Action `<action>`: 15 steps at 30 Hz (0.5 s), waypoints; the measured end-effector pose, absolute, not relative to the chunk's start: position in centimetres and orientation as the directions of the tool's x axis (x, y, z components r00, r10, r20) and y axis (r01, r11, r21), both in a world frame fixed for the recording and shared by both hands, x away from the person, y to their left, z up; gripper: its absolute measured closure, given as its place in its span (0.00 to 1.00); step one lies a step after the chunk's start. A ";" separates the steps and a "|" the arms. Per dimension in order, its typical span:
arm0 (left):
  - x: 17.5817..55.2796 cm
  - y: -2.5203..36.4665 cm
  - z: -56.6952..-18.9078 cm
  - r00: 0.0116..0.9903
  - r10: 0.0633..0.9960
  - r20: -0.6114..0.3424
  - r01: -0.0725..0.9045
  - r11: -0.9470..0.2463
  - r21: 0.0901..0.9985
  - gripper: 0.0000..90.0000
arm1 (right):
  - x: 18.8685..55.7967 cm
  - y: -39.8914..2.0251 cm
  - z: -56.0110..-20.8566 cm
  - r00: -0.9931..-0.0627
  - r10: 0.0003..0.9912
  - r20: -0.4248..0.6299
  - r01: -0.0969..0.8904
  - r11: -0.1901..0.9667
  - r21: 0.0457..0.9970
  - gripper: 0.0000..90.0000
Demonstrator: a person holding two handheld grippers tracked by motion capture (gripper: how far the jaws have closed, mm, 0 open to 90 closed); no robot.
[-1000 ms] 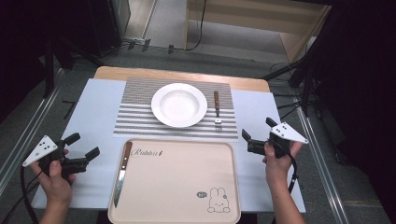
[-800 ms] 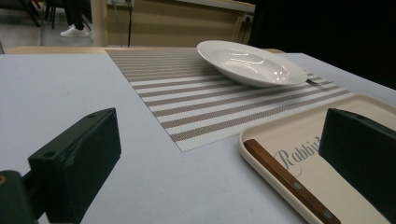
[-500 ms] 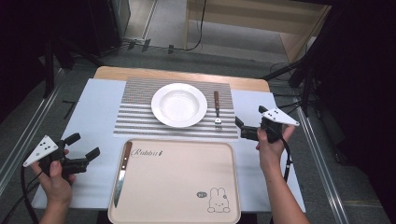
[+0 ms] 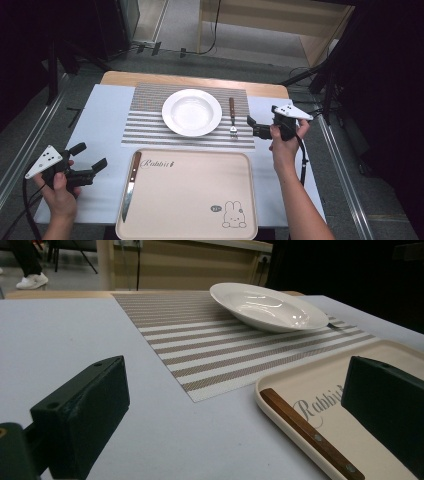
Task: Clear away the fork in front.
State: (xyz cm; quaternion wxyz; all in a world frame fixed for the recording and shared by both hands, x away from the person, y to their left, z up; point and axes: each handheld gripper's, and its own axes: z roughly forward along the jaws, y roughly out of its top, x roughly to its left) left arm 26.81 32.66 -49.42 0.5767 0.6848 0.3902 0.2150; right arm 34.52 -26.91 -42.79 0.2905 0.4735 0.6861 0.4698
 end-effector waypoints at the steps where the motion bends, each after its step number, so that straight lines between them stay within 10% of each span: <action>1: 26.8 32.7 -49.4 0.603 0.782 -0.155 0.286 -0.030 0.958 0.00 | 34.9 -26.8 -42.8 -0.384 0.922 0.046 0.382 0.113 0.917 0.00; 15: 26.7 32.7 -49.4 0.605 0.781 -0.156 0.285 -0.029 0.958 0.00 | 38.4 -24.4 -43.0 -0.391 0.919 0.051 0.440 0.138 0.887 0.00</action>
